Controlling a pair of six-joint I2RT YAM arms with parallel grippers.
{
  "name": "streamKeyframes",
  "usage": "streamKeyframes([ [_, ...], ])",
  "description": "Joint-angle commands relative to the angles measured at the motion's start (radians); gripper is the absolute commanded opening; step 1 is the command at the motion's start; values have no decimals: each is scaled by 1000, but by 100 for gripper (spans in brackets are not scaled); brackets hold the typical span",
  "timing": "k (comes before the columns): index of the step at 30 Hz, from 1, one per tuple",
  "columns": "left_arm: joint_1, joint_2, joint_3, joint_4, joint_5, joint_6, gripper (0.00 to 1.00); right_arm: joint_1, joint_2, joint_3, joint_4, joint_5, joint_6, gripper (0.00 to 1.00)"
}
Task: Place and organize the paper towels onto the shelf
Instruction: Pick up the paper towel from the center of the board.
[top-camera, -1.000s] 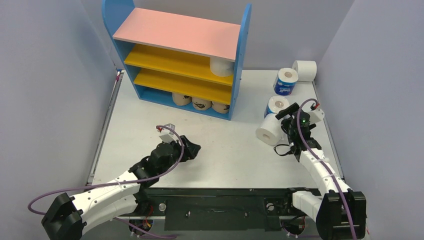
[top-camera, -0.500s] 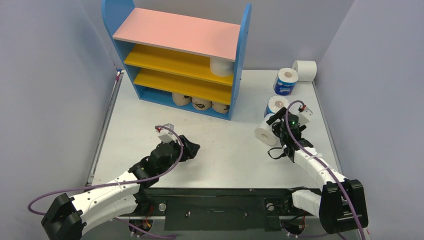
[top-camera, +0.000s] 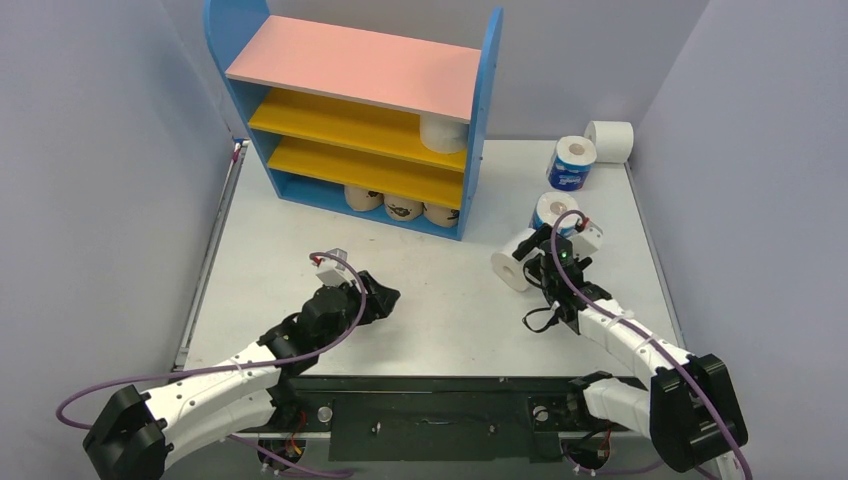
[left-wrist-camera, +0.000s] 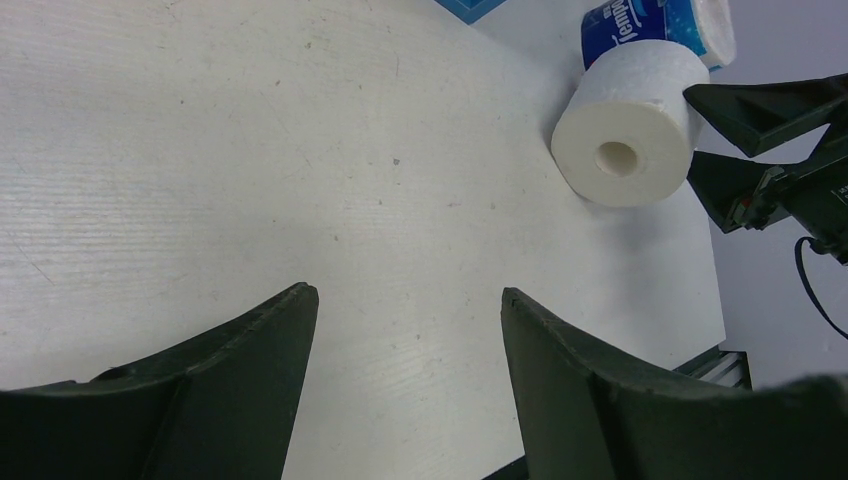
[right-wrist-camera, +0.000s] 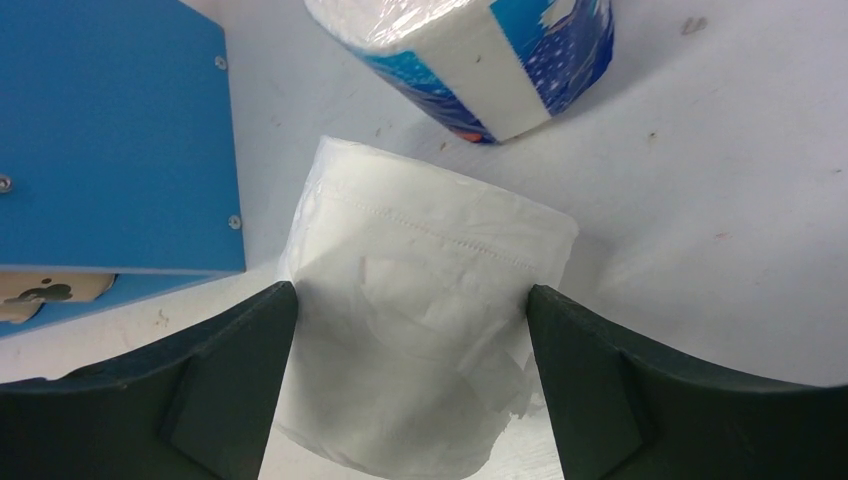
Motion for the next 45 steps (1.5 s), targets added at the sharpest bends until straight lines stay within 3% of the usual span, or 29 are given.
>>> streamKeyframes([
  [1, -6, 6, -4, 34, -9, -11, 65, 61, 30, 35, -18, 20, 40, 80],
  [5, -7, 7, -6, 35, -10, -14, 65, 90, 2, 64, -85, 41, 45, 80],
  [12, -9, -2, -14, 40, -14, -14, 65, 61, -181, 122, -239, 134, -22, 80],
  [16, -9, 6, -16, 53, -7, -16, 65, 9, -214, 120, -214, 181, -88, 80],
  [21, -9, 26, -10, 58, 6, -13, 65, -111, -132, 115, -107, -82, -154, 79],
  [24, -10, 15, -9, 46, 3, -12, 65, -126, -106, 90, -5, -163, -161, 79],
  [36, -10, -6, -21, 40, -16, -13, 65, -130, 54, 97, 78, -217, -209, 78],
  [45, -10, 2, -24, 50, -14, -11, 65, -119, 32, 43, 95, -302, -238, 77],
])
